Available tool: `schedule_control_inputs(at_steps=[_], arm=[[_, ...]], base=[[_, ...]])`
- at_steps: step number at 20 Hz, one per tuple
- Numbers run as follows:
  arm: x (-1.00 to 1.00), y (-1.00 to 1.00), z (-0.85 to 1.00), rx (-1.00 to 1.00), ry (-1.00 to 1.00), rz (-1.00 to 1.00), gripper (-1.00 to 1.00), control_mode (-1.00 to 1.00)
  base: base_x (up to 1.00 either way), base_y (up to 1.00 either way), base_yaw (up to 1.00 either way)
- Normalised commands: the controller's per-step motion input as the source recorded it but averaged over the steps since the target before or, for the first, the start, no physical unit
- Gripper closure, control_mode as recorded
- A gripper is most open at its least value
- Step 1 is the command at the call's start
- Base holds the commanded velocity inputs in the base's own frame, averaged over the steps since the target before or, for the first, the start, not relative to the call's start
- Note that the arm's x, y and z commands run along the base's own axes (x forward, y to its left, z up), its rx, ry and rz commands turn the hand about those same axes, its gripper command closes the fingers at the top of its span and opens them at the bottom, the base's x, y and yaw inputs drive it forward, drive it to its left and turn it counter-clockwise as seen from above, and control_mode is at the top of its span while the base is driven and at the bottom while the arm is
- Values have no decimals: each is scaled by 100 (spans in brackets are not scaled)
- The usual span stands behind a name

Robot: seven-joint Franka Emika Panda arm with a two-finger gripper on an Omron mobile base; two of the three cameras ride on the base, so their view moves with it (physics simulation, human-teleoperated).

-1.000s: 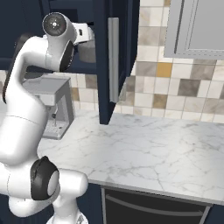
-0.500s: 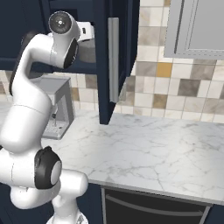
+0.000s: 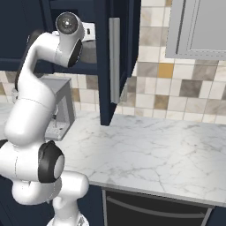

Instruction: Open the cabinet, pick the kettle from the cabinet, and place it in the sink.

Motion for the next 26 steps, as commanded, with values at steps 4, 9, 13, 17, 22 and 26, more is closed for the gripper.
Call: schedule_control_inputs(at_steps=[4, 9, 13, 17, 22, 26], arm=[[24, 1, 0, 3, -2, 0, -100, -100], [25, 2, 0, 0, -4, 0, -100, -100], [28, 0, 0, 0, 0, 0, -100, -100], [21, 4, 0, 0, 0, 0, -100, -100], [19, 9, 0, 0, 0, 0, -100, -100], [17, 6, 0, 0, 0, 0, -100, -100]], base=[[0, 0, 0], [0, 0, 0], [0, 0, 0], [0, 0, 0], [0, 0, 0], [0, 0, 0]])
